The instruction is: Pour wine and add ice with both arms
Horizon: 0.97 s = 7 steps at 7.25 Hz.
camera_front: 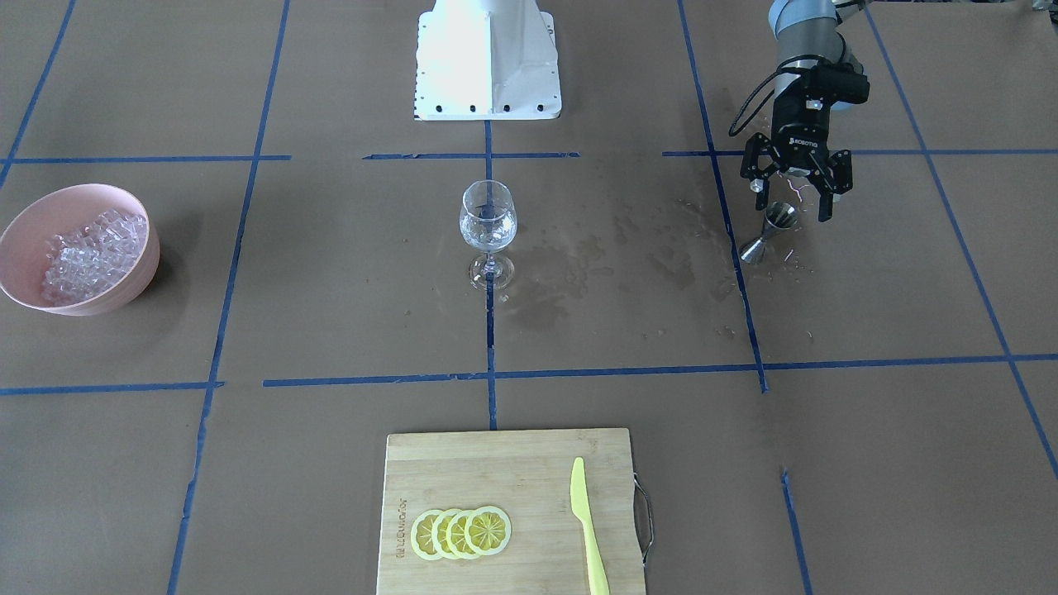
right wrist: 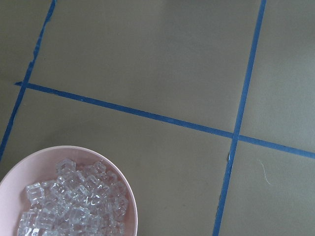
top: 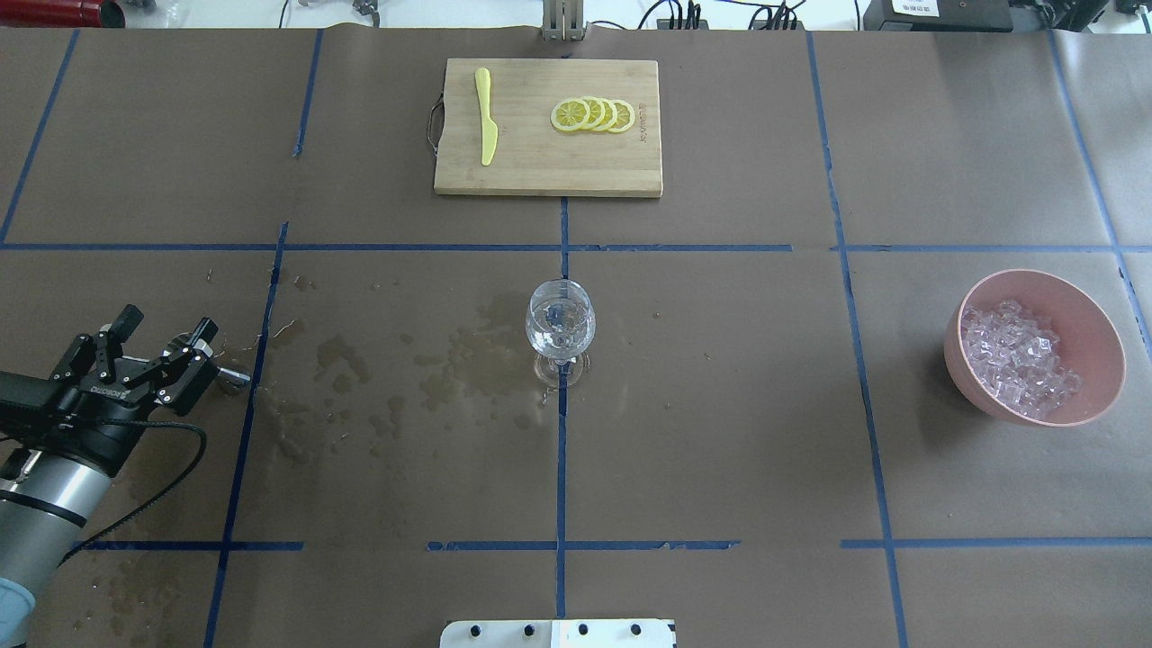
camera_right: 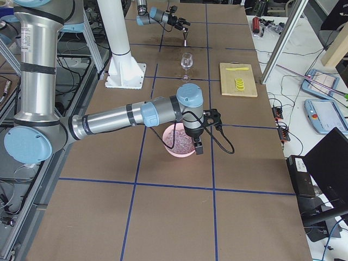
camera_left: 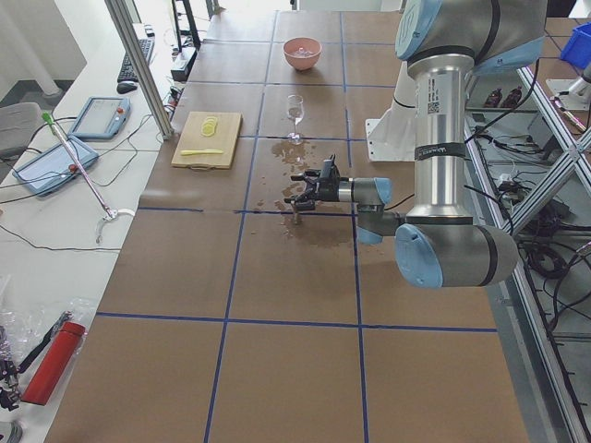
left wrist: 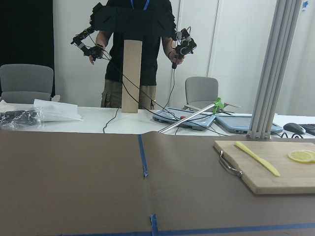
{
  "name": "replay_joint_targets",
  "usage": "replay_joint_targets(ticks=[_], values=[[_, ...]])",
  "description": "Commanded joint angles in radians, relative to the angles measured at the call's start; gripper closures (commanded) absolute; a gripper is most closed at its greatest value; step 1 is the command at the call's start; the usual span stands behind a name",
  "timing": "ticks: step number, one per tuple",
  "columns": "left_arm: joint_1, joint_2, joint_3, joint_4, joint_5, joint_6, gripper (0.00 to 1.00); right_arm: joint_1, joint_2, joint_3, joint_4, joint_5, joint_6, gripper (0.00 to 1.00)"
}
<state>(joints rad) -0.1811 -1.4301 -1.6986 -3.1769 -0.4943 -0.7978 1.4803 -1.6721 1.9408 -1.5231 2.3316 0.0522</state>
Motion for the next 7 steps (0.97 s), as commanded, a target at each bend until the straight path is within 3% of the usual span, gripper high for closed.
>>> replay_joint_targets(ticks=[1, 3, 7], values=[[-0.068, 0.022, -0.009, -0.113, -0.140, 0.172, 0.01, 0.000, 0.000, 0.000, 0.000, 0.002, 0.000, 0.00], [-0.307, 0.017, -0.012, -0.044, -0.432, 0.277, 0.01, 0.000, 0.000, -0.002, 0.000, 0.002, 0.000, 0.00], [-0.844, -0.070, -0.015, 0.381, -1.148, 0.462, 0.00, 0.000, 0.002, -0.002, 0.001, 0.000, 0.000, 0.00]])
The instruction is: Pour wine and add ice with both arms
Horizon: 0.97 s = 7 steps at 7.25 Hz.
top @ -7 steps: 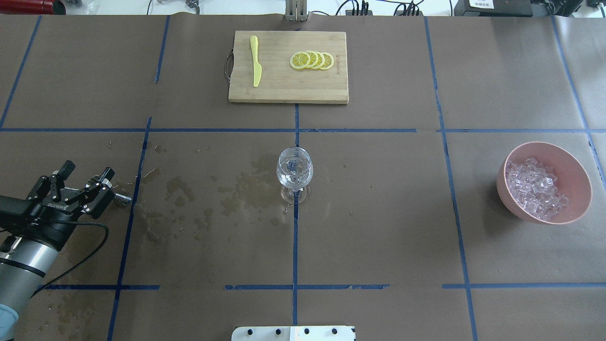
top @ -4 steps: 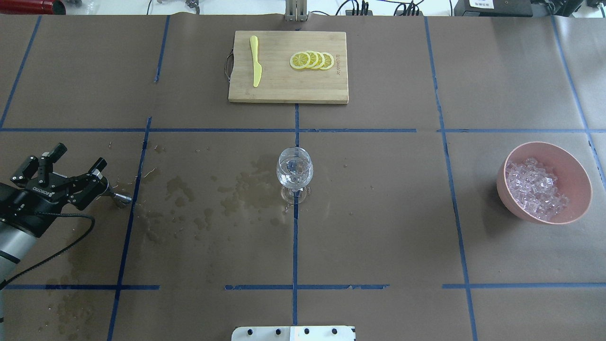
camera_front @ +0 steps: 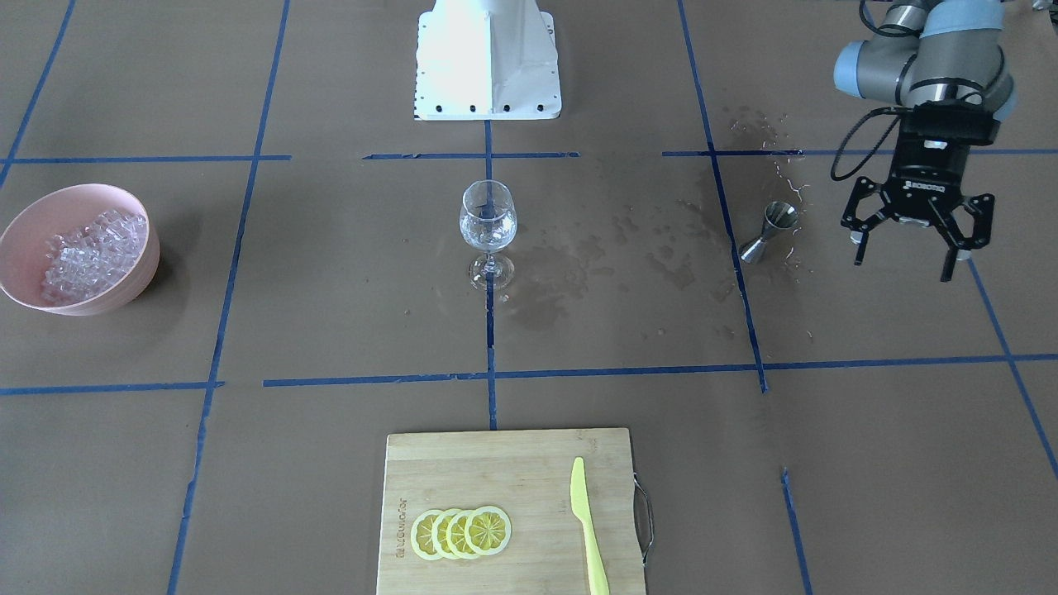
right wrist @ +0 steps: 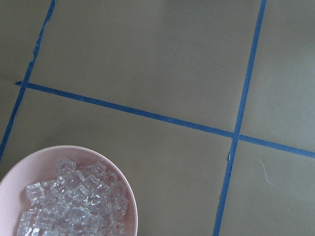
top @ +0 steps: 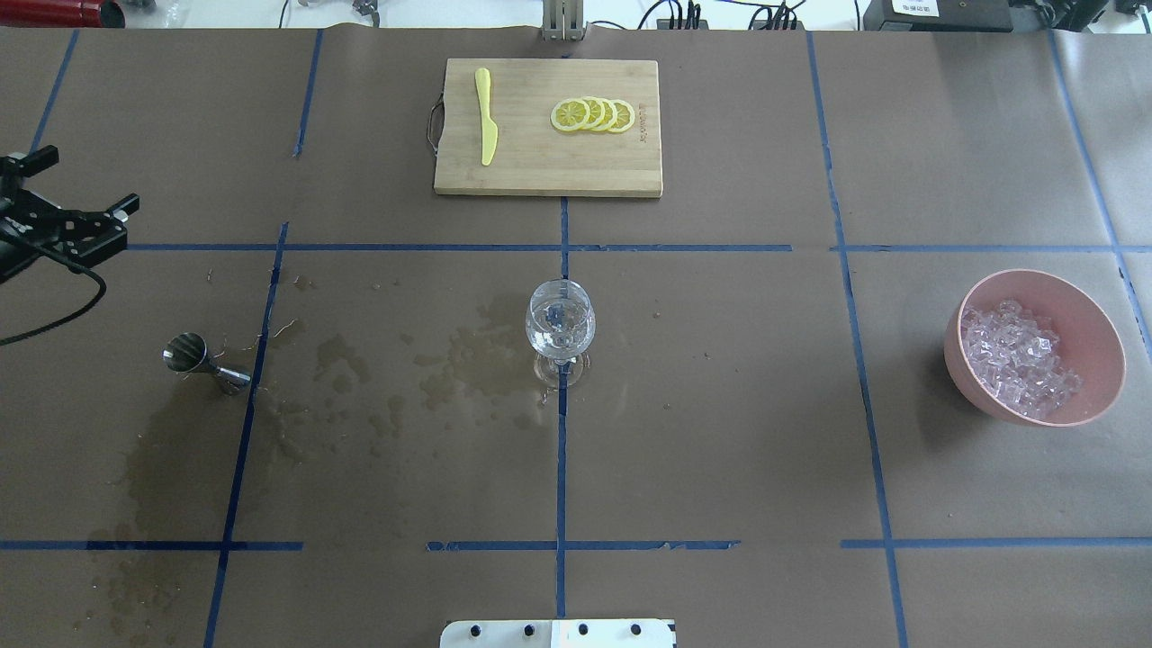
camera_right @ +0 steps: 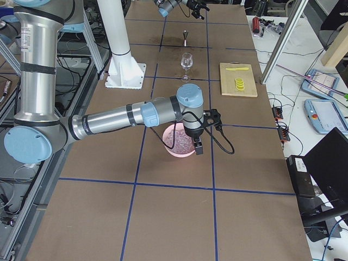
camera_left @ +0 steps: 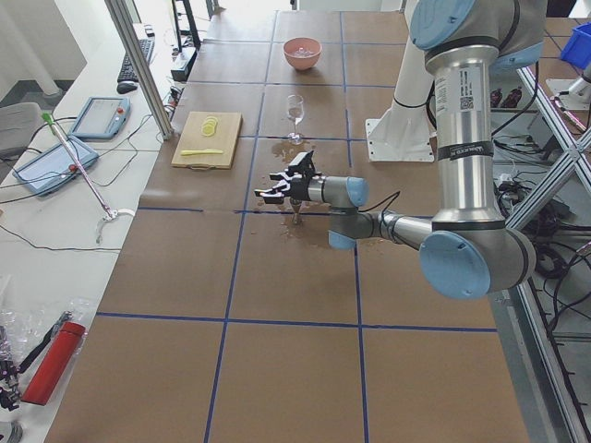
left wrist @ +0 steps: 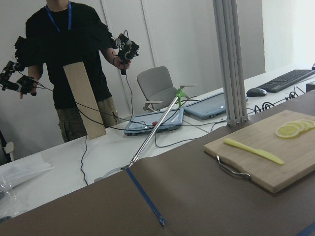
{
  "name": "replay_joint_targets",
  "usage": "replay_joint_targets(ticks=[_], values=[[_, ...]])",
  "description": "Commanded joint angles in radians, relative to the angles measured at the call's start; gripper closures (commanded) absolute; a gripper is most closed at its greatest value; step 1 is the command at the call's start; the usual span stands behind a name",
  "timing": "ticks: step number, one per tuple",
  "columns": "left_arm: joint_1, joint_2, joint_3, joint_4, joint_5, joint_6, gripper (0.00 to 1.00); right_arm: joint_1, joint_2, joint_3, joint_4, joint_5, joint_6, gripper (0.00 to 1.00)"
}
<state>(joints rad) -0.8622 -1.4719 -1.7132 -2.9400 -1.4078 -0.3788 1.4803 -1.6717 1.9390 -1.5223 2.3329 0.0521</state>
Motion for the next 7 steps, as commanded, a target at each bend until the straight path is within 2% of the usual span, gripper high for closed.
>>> replay_joint_targets(ticks=[1, 2, 3, 4, 5, 7], values=[[-0.304, -0.042, 0.001, 0.251, -0.407, 0.101, 0.00, 0.000, 0.001, -0.002, 0.001, -0.001, -0.002, 0.00], [-0.436, -0.057, 0.001, 0.389, -0.580, 0.176, 0.00, 0.000, 0.001, -0.002, 0.001, -0.001, -0.002, 0.00], [-0.566, -0.070, 0.003, 0.500, -0.694, 0.192, 0.00, 0.000, 0.000, -0.002, 0.001, -0.001, -0.003, 0.00], [-0.636, -0.065, 0.010, 0.606, -0.799, 0.195, 0.00, 0.000, -0.002, -0.002, 0.001, -0.001, -0.003, 0.00], [-0.649, -0.050, 0.018, 0.718, -0.801, 0.193, 0.00, 0.000, -0.002, -0.003, 0.001, -0.001, -0.005, 0.00], [-0.679, -0.056, 0.006, 1.088, -0.801, 0.195, 0.00, 0.000, -0.003, -0.003, -0.001, -0.001, -0.005, 0.00]])
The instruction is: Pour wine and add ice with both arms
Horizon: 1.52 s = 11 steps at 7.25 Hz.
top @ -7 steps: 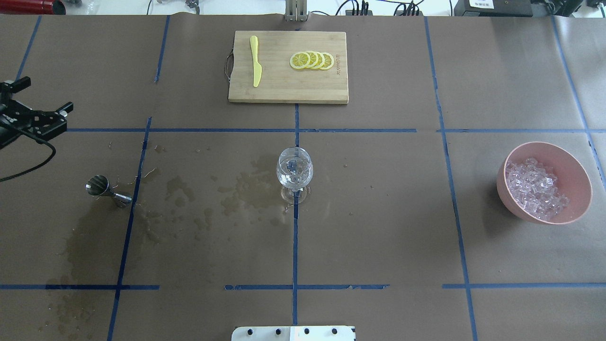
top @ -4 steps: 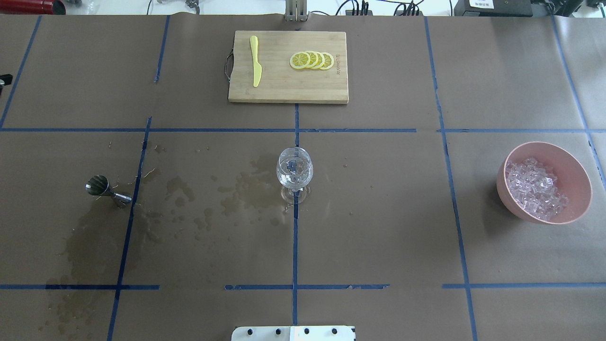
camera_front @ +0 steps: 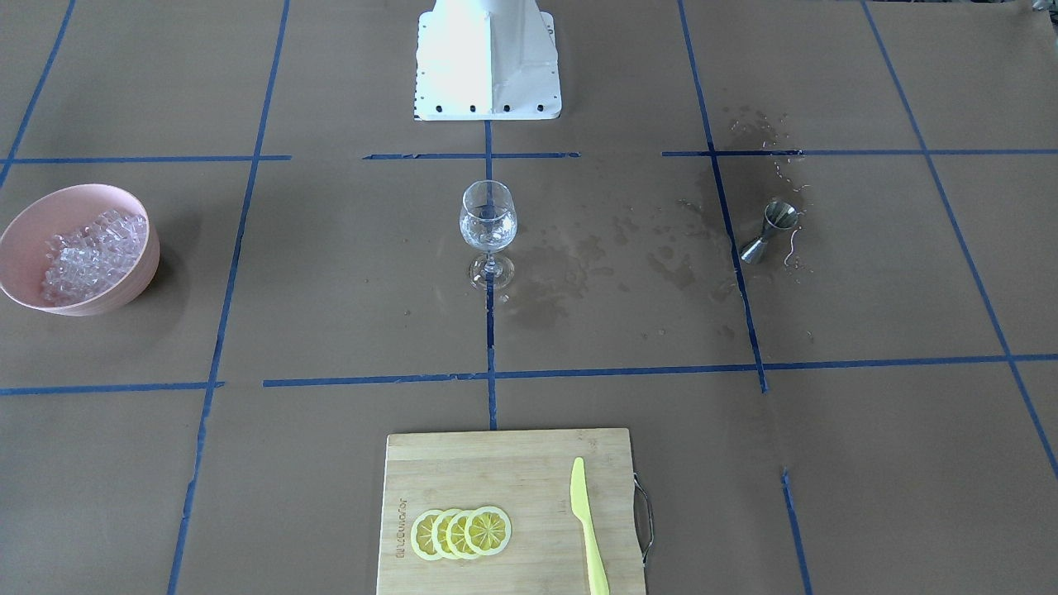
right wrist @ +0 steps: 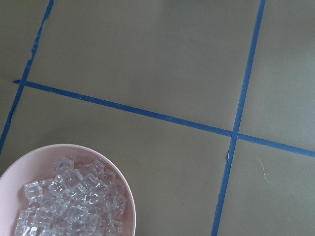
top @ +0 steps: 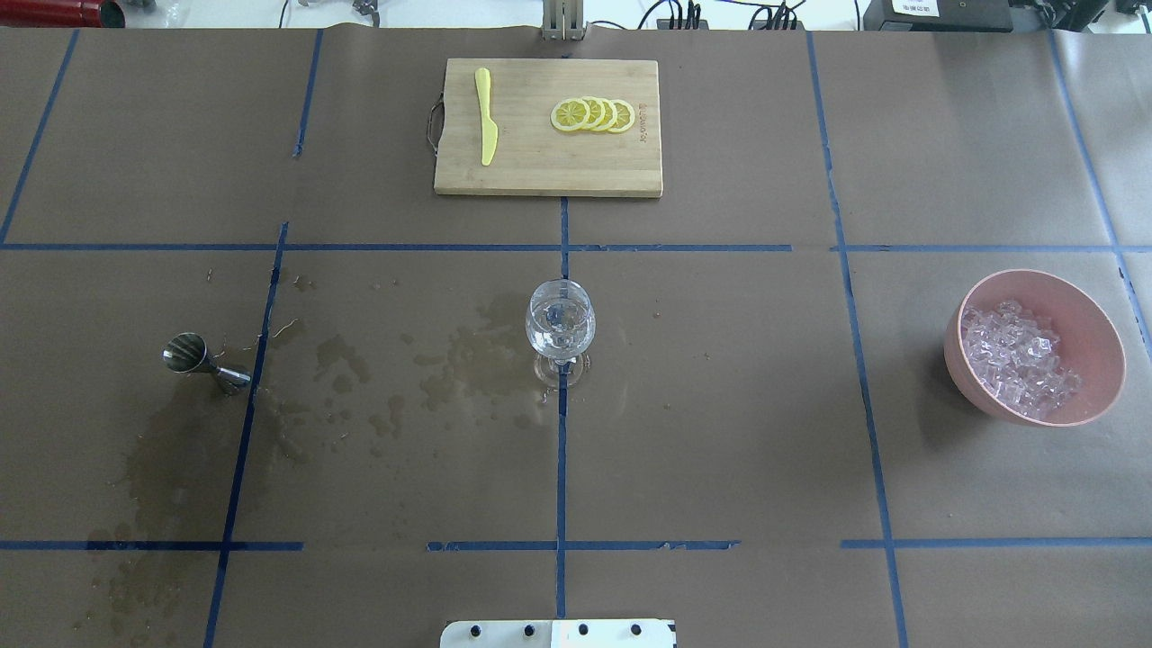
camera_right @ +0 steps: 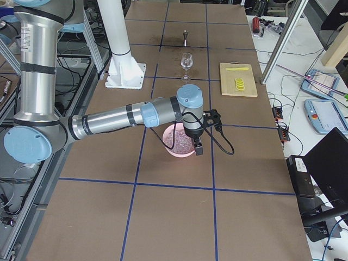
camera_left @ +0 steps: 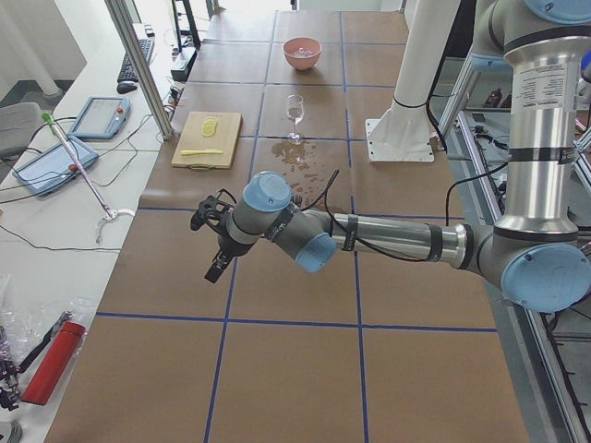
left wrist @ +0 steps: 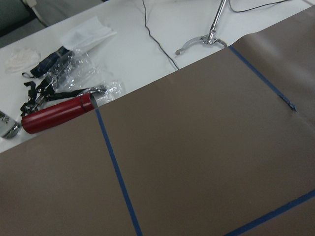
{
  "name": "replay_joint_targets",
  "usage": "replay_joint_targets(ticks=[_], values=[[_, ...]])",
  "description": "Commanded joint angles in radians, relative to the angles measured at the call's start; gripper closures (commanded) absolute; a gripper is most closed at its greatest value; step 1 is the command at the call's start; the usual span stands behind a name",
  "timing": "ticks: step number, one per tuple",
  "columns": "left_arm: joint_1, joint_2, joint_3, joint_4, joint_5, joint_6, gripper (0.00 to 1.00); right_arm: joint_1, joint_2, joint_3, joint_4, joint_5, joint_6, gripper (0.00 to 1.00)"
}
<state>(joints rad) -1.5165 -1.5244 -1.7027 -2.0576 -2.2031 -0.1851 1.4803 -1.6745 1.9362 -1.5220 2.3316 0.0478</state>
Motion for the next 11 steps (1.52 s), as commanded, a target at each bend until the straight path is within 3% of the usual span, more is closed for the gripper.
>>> replay_joint_targets(ticks=[1, 3, 4, 6, 11], values=[[-0.039, 0.016, 0.001, 0.252, -0.016, -0.001, 0.00, 0.000, -0.001, 0.000, 0.000, 0.000, 0.001, 0.00], [-0.040, 0.040, -0.014, 0.452, -0.076, 0.001, 0.00, 0.000, -0.001, 0.000, -0.001, 0.002, 0.003, 0.00], [-0.044, 0.079, -0.041, 0.470, -0.078, 0.002, 0.00, 0.000, -0.001, 0.003, -0.001, 0.003, 0.004, 0.00], [-0.045, 0.182, -0.155, 0.465, -0.110, 0.047, 0.00, 0.000, 0.001, 0.004, 0.000, 0.014, 0.006, 0.00], [-0.039, 0.165, -0.149, 0.401, -0.113, 0.045, 0.00, -0.047, 0.007, 0.061, 0.003, 0.038, 0.151, 0.00]])
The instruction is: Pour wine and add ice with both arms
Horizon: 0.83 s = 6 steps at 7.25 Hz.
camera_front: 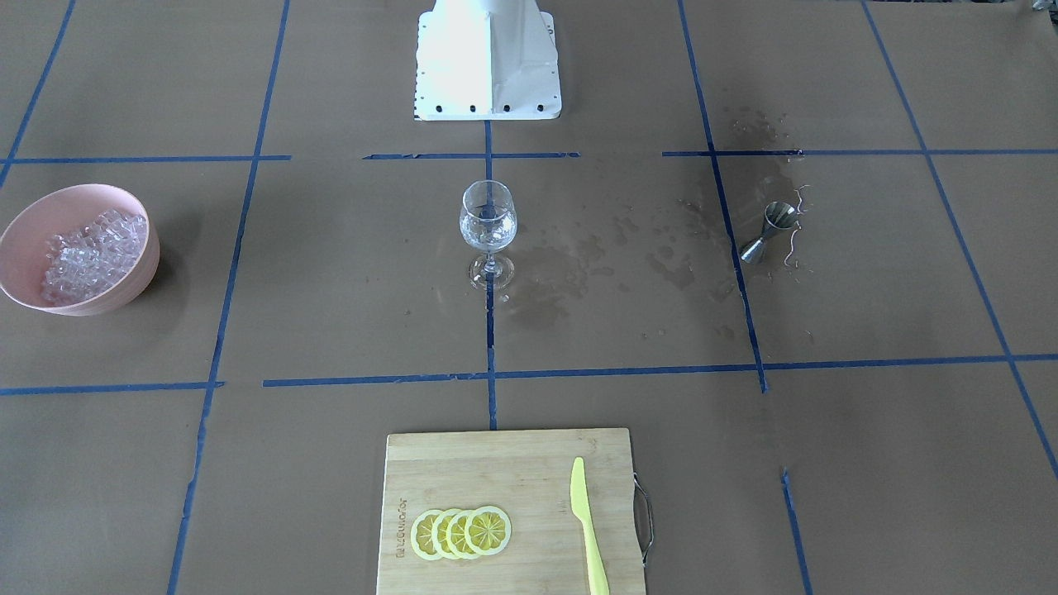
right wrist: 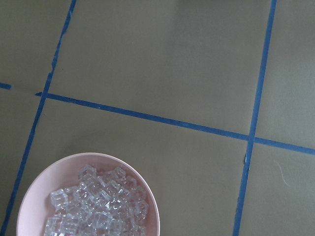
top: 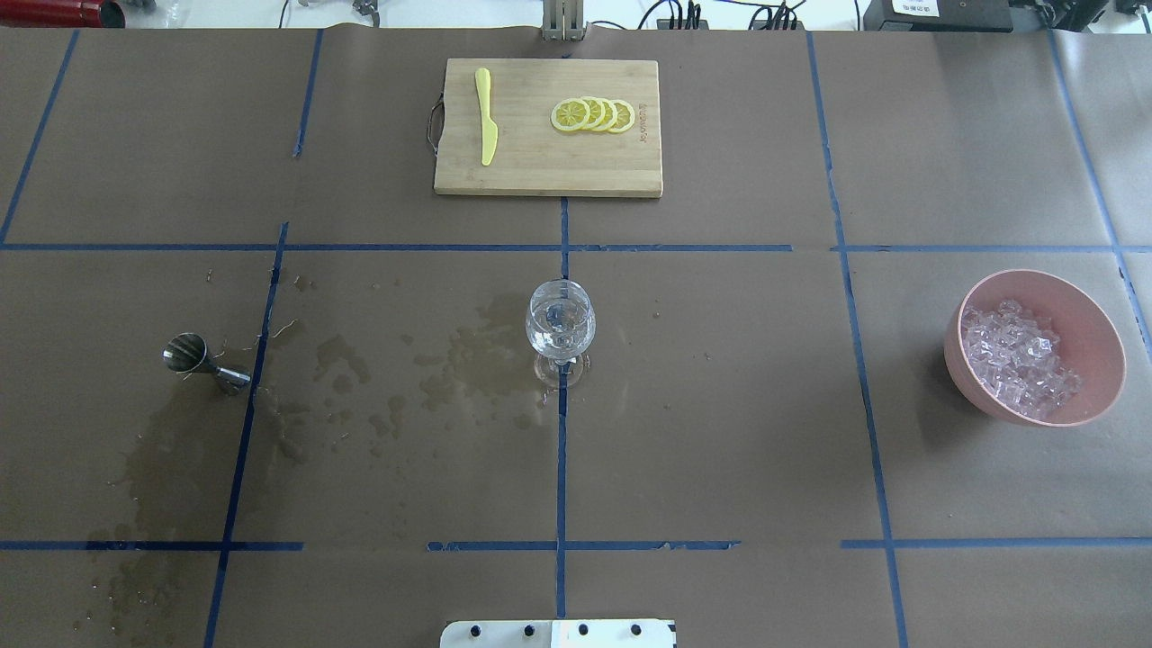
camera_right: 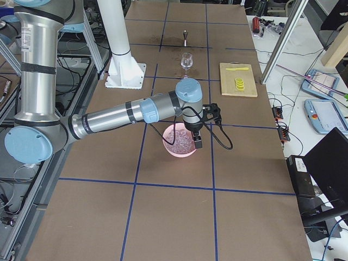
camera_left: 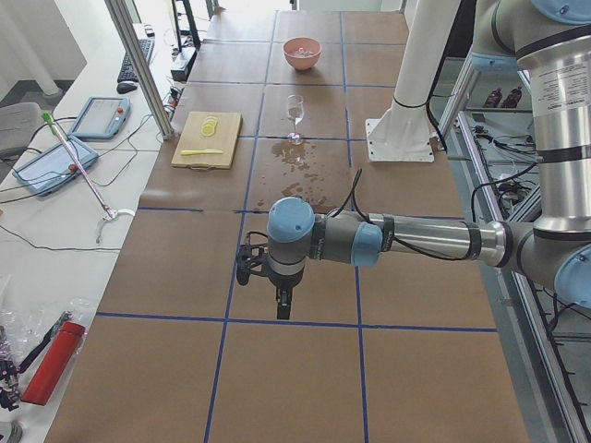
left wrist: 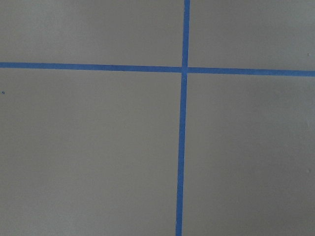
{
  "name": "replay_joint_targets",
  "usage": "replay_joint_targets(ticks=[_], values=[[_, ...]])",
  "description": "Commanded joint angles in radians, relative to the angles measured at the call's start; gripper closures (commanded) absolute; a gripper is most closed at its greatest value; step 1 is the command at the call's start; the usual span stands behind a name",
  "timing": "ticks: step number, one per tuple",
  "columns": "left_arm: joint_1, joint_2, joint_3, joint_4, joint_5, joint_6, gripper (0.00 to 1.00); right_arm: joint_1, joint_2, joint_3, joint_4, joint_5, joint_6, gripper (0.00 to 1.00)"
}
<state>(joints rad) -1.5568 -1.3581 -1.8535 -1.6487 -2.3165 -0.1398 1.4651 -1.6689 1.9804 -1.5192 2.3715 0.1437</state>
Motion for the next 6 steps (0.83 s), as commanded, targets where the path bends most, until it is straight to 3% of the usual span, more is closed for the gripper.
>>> replay_joint_targets(ticks=[1, 2, 4, 6], values=[[0.003, -0.016, 0.002, -0.011, 0.006, 0.008, 0.00, -0.093, 0.003, 0.061, 0.016, -0.012, 0.182, 0.00], [0.001, -0.006, 0.002, -0.032, 0.005, 0.099, 0.00, -0.139, -0.005, 0.069, 0.115, -0.020, 0.306, 0.00], [0.001, -0.004, 0.002, -0.026, -0.001, 0.158, 0.00, -0.302, -0.026, 0.069, 0.270, -0.149, 0.527, 0.00], [0.001, -0.004, 0.002, -0.026, 0.000, 0.158, 0.00, -0.405, -0.173, 0.054, 0.530, -0.260, 0.620, 0.03]])
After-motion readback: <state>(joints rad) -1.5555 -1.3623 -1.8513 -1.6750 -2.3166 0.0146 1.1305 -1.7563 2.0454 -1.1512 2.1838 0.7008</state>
